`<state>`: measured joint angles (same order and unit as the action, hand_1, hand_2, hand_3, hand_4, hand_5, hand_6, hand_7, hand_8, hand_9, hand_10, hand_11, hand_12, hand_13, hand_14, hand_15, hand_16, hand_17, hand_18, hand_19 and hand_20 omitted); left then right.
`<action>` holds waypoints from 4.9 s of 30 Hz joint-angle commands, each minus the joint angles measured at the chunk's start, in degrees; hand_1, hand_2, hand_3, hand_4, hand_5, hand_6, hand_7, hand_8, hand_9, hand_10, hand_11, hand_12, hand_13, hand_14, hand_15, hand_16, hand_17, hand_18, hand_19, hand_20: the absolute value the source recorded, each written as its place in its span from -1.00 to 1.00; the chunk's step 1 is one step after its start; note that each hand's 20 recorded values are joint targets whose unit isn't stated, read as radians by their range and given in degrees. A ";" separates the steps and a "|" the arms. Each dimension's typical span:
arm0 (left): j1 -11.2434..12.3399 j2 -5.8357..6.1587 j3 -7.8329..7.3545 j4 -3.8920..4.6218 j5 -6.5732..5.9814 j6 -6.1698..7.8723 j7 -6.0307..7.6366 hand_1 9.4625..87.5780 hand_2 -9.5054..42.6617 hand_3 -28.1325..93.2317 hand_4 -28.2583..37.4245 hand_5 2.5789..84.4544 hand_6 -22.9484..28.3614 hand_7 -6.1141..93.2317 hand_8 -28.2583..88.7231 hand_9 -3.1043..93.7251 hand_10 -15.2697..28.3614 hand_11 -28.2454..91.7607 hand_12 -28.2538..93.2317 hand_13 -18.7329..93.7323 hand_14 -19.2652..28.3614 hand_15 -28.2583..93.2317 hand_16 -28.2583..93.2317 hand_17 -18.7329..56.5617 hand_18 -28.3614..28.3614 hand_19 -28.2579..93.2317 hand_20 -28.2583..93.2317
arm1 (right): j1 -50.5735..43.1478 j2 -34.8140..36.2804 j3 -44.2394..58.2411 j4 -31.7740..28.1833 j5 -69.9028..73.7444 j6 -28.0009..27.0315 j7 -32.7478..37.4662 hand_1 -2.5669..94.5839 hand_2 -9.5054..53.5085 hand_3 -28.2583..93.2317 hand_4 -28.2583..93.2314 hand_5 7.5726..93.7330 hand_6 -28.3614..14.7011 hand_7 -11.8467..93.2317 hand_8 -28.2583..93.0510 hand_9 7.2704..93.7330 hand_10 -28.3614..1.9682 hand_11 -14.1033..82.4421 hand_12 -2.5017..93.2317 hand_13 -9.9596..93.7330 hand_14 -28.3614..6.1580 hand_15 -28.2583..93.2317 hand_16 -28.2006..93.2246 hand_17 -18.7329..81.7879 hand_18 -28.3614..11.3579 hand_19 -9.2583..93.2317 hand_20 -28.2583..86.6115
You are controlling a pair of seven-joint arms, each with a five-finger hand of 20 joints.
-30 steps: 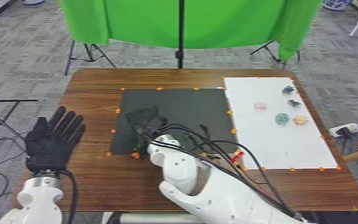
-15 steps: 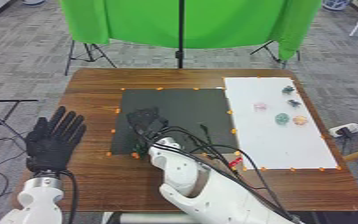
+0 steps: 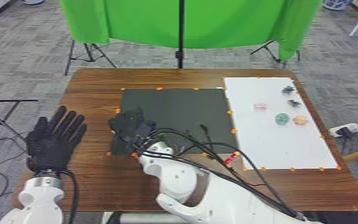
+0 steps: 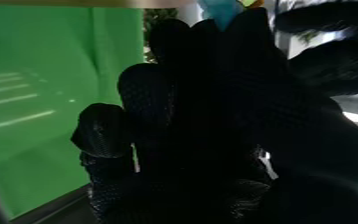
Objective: Arrange flowers
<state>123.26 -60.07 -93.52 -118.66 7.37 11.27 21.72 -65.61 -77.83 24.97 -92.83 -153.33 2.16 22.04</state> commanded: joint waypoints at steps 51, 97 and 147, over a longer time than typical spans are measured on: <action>5.44 -2.67 -4.13 -1.53 -0.25 -0.80 1.16 -0.53 -0.33 0.77 -1.00 -0.06 0.28 -0.68 -0.68 -0.22 0.43 -0.22 -0.40 -0.21 0.50 0.03 -0.66 -0.76 0.50 0.04 -0.37 | -26.29 22.50 47.94 -16.90 9.52 -3.11 17.68 -0.05 -1.00 0.88 -1.00 0.10 -0.01 -0.46 -0.75 -0.01 -0.43 -0.38 -0.65 -0.02 -0.42 0.04 -0.38 -0.18 -0.77 0.57 -0.09; 4.88 -3.14 -3.59 -0.80 -1.00 0.43 -0.21 -0.52 -0.32 0.77 -1.00 -0.05 0.29 -0.68 -0.68 -0.21 0.44 -0.22 -0.40 -0.21 0.50 0.03 -0.66 -0.76 0.52 0.07 -0.35 | -7.81 11.47 27.91 -12.06 14.11 2.76 4.93 0.35 -1.00 0.60 -1.00 0.44 0.20 -0.09 -0.60 0.58 0.06 -0.33 -0.11 0.47 0.20 0.35 0.04 0.07 -0.73 0.94 0.24; -1.47 2.09 0.38 0.12 -0.81 -0.12 2.52 -0.53 -0.31 0.77 -1.00 -0.05 0.28 -0.68 -0.68 -0.21 0.43 -0.22 -0.40 -0.20 0.51 0.04 -0.66 -0.76 0.52 0.07 -0.34 | 1.06 -13.01 14.44 13.70 5.10 -14.24 5.60 0.23 -1.00 0.66 -1.00 0.33 0.14 -0.45 -0.76 0.31 -0.20 -0.26 -0.59 0.40 0.12 0.32 0.00 0.04 -0.80 0.94 0.22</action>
<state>120.87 -57.83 -93.68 -118.90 6.59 11.31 24.38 -65.10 -91.14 39.76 -79.02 -149.31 -11.49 24.89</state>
